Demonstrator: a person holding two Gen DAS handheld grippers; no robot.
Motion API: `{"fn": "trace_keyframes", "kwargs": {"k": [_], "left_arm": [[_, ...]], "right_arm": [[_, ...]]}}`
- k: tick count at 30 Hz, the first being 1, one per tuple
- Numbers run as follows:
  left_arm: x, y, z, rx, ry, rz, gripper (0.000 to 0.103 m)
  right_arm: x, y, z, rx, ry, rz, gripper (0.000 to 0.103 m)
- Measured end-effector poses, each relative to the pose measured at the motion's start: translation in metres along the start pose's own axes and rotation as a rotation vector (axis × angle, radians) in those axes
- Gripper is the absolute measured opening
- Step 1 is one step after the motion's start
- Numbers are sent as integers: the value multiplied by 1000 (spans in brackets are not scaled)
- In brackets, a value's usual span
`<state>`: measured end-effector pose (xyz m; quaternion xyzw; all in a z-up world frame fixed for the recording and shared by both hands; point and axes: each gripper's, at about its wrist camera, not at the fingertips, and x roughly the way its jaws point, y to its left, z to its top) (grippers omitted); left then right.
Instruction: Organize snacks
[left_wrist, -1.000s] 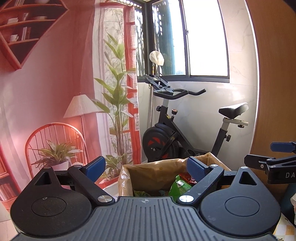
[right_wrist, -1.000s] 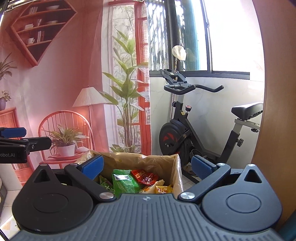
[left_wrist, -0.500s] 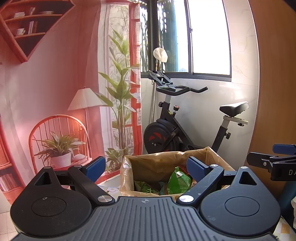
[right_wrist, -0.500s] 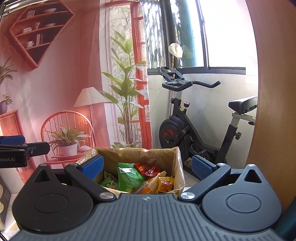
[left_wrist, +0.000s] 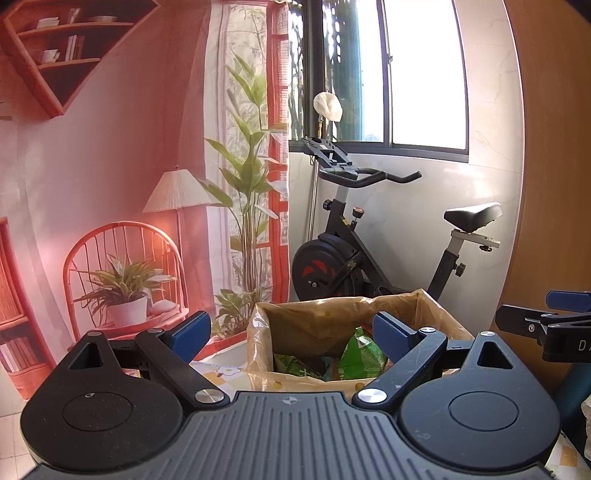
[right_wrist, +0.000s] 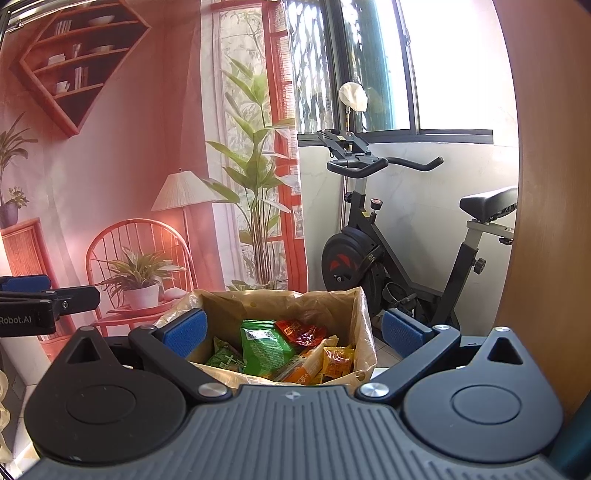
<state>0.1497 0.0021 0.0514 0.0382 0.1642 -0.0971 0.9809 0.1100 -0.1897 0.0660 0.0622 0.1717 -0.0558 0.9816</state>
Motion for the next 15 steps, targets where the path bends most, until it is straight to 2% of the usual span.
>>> {"fn": "trace_keyframes", "kwargs": {"k": [15], "left_arm": [[1,-1,0,-27,15,11,96]], "right_arm": [[-2,3,1,-7,3,3,103]]}}
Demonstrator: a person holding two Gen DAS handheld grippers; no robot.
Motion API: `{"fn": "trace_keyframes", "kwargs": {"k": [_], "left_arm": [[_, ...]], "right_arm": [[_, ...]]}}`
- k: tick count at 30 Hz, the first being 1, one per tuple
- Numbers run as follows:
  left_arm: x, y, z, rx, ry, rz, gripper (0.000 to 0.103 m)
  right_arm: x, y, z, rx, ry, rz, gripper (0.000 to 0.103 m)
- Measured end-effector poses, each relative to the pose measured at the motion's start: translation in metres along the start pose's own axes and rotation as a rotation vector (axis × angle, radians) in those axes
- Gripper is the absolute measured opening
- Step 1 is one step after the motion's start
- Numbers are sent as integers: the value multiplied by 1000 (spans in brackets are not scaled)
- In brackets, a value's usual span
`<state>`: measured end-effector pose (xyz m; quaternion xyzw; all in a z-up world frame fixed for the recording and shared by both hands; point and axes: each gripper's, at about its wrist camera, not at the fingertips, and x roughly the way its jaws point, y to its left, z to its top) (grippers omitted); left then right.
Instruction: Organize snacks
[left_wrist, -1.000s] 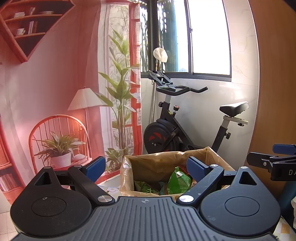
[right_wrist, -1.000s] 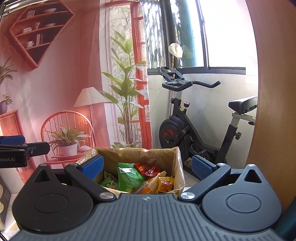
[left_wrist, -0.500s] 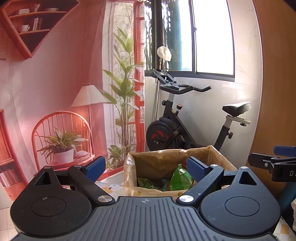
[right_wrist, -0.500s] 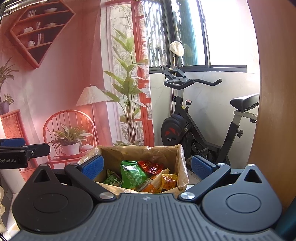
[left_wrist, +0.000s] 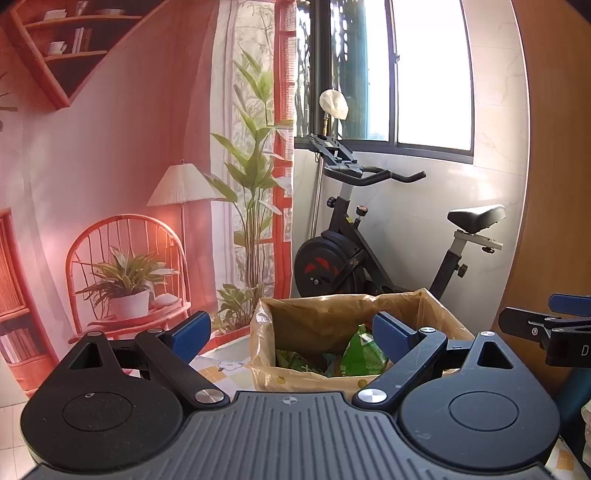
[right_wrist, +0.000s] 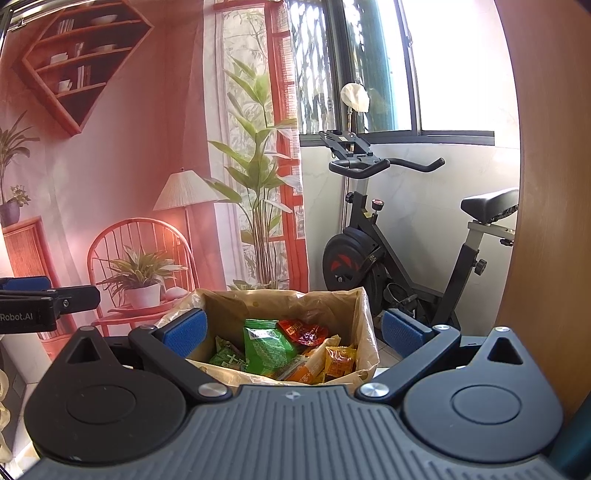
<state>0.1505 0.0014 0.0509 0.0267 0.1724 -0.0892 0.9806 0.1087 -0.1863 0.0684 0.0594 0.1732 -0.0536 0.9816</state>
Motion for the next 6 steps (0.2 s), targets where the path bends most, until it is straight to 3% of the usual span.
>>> {"fn": "trace_keyframes", "kwargs": {"k": [6], "left_arm": [[0,1,0,-11,3,4,96]], "right_arm": [[0,0,0,1,0,-1,103]]}}
